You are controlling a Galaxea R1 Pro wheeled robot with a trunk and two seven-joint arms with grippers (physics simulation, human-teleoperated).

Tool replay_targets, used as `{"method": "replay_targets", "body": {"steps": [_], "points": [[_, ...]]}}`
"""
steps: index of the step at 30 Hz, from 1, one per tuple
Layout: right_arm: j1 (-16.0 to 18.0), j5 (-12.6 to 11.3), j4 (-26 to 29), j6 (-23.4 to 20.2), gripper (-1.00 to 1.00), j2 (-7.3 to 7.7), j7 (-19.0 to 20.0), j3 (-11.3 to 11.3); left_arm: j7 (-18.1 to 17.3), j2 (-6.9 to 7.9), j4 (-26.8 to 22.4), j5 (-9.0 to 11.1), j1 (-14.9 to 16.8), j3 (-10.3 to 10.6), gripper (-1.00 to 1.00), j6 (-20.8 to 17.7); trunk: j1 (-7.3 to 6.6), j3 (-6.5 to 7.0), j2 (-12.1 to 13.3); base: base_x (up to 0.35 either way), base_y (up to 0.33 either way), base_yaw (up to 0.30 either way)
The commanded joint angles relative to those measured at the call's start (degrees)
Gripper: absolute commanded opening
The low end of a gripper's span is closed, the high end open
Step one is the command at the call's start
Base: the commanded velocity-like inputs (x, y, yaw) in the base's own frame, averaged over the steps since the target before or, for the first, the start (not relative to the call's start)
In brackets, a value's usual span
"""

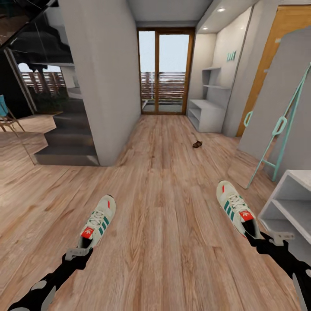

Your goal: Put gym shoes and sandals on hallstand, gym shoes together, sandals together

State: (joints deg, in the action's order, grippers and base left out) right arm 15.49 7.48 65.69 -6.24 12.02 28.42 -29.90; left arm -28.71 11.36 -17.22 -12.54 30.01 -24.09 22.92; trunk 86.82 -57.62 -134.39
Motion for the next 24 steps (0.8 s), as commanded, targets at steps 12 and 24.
{"method": "replay_targets", "body": {"steps": [12,24], "points": [[0.07,-0.39,-14.51,15.34,-1.0,-8.58,-4.73,-0.14,-0.15,-0.17,0.15,-0.47,0.02,-0.52,-1.0,0.28,0.02,-0.05,-0.02,0.341,0.0,-0.024],[0.07,-0.02,-18.57,19.63,-1.0,-11.81,-12.36,0.11,1.38,-0.45,0.27,-0.41,-0.03,-0.52,-1.0,0.28,0.02,-0.05,-0.02,0.341,0.0,0.0]]}}
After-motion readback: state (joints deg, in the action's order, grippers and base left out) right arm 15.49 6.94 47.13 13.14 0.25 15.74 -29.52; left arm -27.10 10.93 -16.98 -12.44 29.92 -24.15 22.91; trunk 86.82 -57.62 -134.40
